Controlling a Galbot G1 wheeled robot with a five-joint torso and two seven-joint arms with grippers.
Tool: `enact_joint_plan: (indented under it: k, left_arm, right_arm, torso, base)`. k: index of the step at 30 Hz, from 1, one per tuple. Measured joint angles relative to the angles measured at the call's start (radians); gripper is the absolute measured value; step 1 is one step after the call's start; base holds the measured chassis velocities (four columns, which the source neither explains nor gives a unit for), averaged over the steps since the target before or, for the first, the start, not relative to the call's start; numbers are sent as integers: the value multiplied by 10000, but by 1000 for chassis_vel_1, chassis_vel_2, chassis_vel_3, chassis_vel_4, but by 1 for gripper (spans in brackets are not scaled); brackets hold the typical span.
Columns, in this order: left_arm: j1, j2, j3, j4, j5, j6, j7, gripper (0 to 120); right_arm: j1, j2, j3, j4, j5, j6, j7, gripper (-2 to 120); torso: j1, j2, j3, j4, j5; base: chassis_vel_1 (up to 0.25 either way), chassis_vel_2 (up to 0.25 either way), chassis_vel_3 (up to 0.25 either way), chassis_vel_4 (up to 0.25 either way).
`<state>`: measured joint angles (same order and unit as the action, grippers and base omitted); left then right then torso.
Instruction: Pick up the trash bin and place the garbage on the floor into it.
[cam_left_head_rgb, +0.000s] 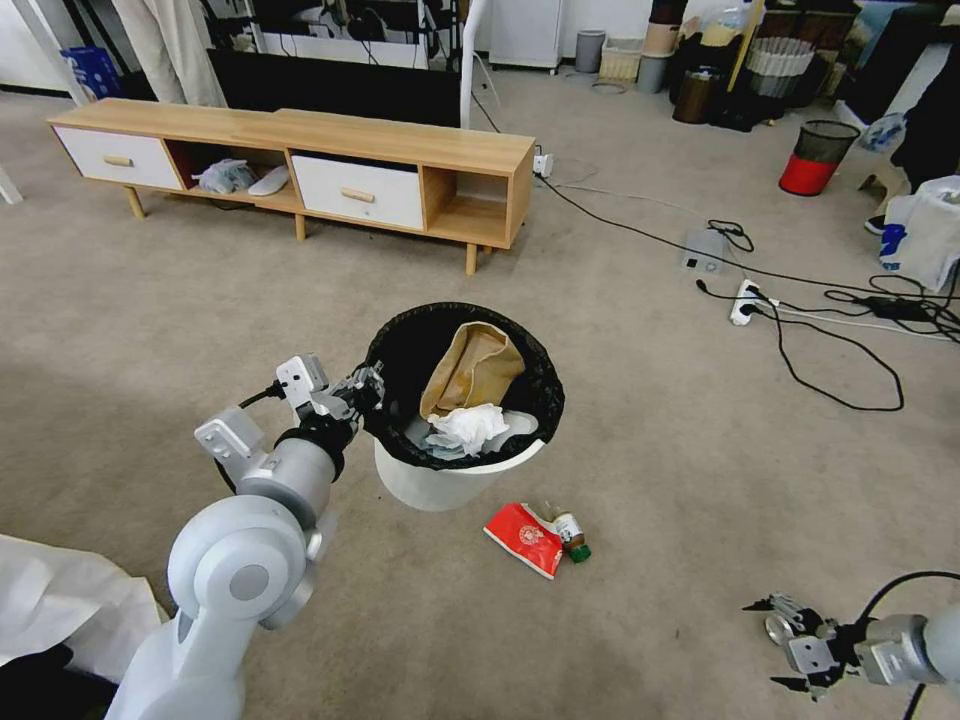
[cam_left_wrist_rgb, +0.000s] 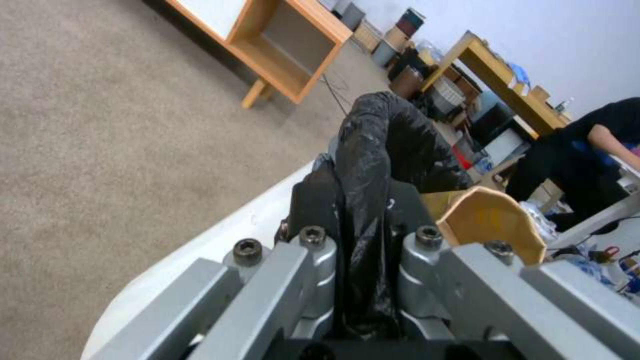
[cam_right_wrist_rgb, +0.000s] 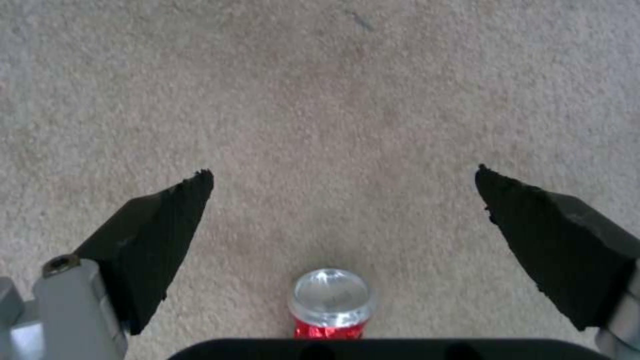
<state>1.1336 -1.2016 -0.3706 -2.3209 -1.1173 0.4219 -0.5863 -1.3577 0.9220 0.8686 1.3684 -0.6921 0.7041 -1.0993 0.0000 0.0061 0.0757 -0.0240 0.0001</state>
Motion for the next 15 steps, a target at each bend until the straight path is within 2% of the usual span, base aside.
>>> enact_joint_plan:
  k: [15]
  left_arm:
    - [49,17,-12,-51,26,-39,14,7]
  right_arm:
    - [47,-31,328,-247,-25,68,7,100]
  torso:
    - [0,0,0,0,0]
  base:
    - [0,0,0,0]
